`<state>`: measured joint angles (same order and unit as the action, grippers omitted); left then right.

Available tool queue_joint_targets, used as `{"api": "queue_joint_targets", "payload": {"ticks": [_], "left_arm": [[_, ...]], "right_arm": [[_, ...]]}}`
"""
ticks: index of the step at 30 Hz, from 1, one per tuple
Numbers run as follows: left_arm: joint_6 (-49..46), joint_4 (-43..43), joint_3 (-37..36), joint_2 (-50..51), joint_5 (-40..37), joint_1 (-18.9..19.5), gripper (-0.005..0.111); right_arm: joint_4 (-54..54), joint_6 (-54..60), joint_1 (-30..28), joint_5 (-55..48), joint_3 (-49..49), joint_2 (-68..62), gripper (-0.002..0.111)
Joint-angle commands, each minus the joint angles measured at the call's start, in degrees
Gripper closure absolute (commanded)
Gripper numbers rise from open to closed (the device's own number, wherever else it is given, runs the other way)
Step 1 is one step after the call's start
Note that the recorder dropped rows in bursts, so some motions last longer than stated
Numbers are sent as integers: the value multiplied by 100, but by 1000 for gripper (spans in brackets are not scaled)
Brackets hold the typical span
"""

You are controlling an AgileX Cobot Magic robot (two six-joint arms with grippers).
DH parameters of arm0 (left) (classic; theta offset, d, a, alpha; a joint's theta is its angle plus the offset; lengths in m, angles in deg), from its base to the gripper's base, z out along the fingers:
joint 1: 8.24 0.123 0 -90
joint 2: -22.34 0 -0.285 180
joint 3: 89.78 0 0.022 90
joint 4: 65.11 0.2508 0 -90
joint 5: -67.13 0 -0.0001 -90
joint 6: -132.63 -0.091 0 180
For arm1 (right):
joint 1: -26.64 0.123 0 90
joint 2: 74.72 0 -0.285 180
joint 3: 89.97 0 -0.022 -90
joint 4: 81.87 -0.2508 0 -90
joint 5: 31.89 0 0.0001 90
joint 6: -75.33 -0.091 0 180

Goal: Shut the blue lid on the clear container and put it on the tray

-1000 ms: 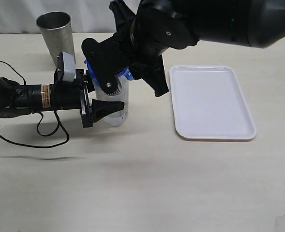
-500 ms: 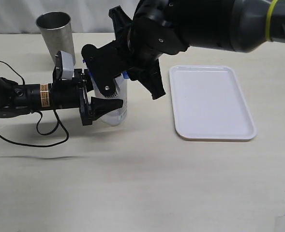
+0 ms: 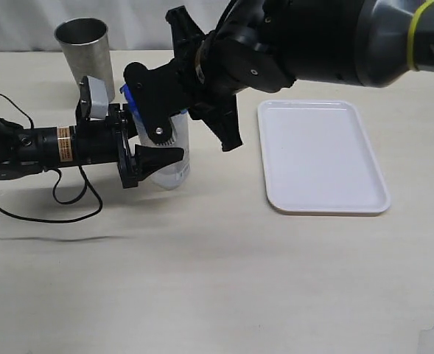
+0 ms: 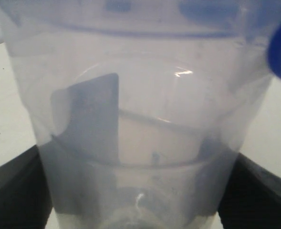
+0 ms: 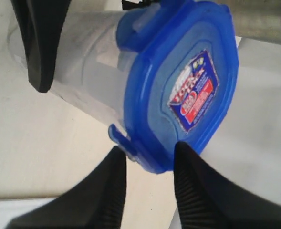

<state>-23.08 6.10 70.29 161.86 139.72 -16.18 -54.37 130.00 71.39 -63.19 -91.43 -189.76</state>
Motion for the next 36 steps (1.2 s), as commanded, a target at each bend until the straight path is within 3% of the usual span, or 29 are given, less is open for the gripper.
{"api": "queue_joint_targets", "payload": {"ticks": [1, 6, 9, 15, 21, 24, 30, 36], "left_arm": [[-401, 224, -56, 24, -262, -77, 107], [-435, 63, -56, 24, -262, -77, 107], [-455, 33, -56, 24, -262, -77, 107], [-586, -48, -56, 24, -262, -66, 107], [-1942, -36, -56, 24, -262, -66, 107], [-2429, -52, -56, 24, -262, -66, 107], [-2619, -122, -56, 24, -262, -66, 107], [-2619, -30, -56, 24, -262, -77, 107]], "right_arm": [[-1292, -171, 65, -141, 231, -226, 89], [-2072, -337, 36, -81, 67, 177, 67], [-2448, -689, -57, -191, -185, 387, 60], [-3609, -752, -440, -1139, -938, 575, 61], [-4637, -1224, -891, -1482, -1523, 683, 61], [-4590, -1905, -1118, -1943, -1796, 629, 62], [-4590, -1772, -1427, -2931, -2054, 290, 65], [-4545, -1481, -1427, -3032, -2054, -271, 59]]}}
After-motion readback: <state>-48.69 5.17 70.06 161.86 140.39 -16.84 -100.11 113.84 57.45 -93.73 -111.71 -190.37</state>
